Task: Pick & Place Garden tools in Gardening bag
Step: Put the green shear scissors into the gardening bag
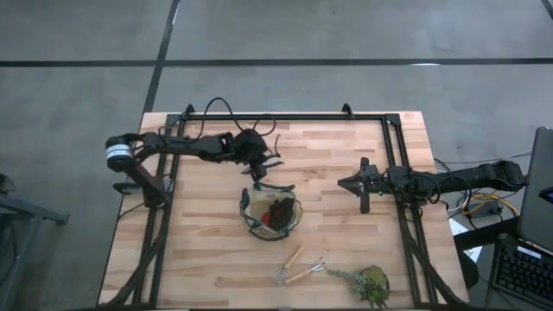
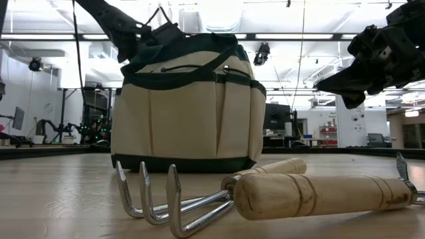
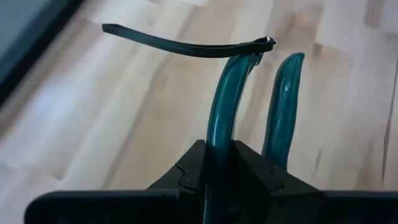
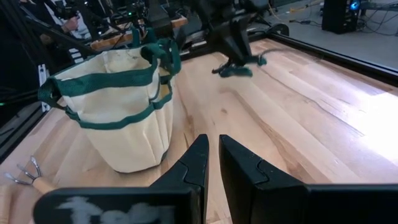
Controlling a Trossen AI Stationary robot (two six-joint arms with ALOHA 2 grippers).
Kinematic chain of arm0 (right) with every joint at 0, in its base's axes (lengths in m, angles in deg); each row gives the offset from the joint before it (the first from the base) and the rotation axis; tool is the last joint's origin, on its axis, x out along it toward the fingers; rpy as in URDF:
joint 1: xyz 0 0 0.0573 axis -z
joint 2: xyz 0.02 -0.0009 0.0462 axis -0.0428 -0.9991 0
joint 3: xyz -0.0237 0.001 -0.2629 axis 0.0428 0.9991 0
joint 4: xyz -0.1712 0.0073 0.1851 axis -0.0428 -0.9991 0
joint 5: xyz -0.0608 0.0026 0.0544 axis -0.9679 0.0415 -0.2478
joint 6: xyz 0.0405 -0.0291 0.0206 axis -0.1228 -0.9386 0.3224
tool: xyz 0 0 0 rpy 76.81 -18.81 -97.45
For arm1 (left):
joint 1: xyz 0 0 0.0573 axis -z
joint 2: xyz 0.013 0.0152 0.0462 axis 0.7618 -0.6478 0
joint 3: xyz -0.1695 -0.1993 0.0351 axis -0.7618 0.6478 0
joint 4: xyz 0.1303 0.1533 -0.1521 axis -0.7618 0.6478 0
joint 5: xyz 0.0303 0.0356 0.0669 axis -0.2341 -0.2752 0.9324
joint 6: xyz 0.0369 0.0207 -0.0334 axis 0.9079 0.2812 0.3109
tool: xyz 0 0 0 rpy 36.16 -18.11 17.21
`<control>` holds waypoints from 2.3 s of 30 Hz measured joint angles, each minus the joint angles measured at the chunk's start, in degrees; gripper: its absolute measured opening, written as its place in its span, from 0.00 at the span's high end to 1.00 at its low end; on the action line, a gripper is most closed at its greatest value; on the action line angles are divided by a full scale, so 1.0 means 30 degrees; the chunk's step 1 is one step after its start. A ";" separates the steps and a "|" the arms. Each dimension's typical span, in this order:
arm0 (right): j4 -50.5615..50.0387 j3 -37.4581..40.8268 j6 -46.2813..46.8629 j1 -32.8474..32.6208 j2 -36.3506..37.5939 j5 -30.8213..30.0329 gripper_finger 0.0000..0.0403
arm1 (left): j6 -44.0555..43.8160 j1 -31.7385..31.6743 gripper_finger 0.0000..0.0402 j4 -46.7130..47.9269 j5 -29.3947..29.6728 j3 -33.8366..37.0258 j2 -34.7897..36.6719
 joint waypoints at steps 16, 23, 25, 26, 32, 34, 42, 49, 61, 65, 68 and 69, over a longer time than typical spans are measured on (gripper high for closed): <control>0.0000 0.0000 -0.0042 0.0002 0.0015 -0.0018 0.92 | 0.0153 0.0007 0.85 -0.0800 0.3860 -0.1419 0.1416; 0.0003 0.0000 0.0015 0.0003 0.0015 -0.0015 0.92 | 0.0287 0.0015 0.85 -0.1040 0.3860 -0.1950 0.1931; 0.0003 0.0000 0.0015 -0.0004 0.0015 -0.0015 0.92 | 0.0299 0.0015 0.85 -0.1356 0.3860 -0.2055 0.2074; 0.0003 0.0000 0.0015 0.0000 0.0015 -0.0018 0.92 | 0.0299 0.0022 0.85 -0.1428 0.3860 -0.2063 0.2148; 0.0003 0.0000 0.0015 -0.0004 0.0007 -0.0011 0.92 | 0.0292 0.0035 0.85 -0.2484 0.3511 -0.2394 0.2246; 0.0003 0.0000 0.0015 0.0003 0.0007 -0.0018 0.92 | 0.0296 0.0110 0.85 -0.2599 0.3410 -0.2413 0.2239; 0.0003 0.0000 0.0015 -0.0003 0.0000 -0.0018 0.92 | 0.0263 0.0265 0.85 -0.3277 0.2930 -0.2420 0.2231; 0.0029 0.0000 0.0000 -0.0004 0.0000 -0.0011 0.92 | -0.0100 0.0420 0.85 -0.4141 0.1801 -0.2420 0.2210; 0.0725 0.0000 -0.0055 -0.0004 0.0007 -0.0011 0.92 | -0.0147 0.1387 0.85 -0.5846 0.0780 -0.2420 0.2201; 0.0732 0.0000 -0.0051 -0.0004 0.0007 -0.0011 0.92 | -0.0148 0.1596 0.85 -0.6390 0.0742 -0.2413 0.2195; 0.0739 0.0000 -0.0051 -0.0004 0.0007 -0.0003 0.92 | -0.0188 0.1695 0.85 -0.6674 0.0745 -0.2413 0.2195; 0.0739 0.0000 -0.0051 -0.0004 0.0007 -0.0003 0.92 | -0.0230 0.1734 0.85 -0.6701 0.0764 -0.2413 0.2195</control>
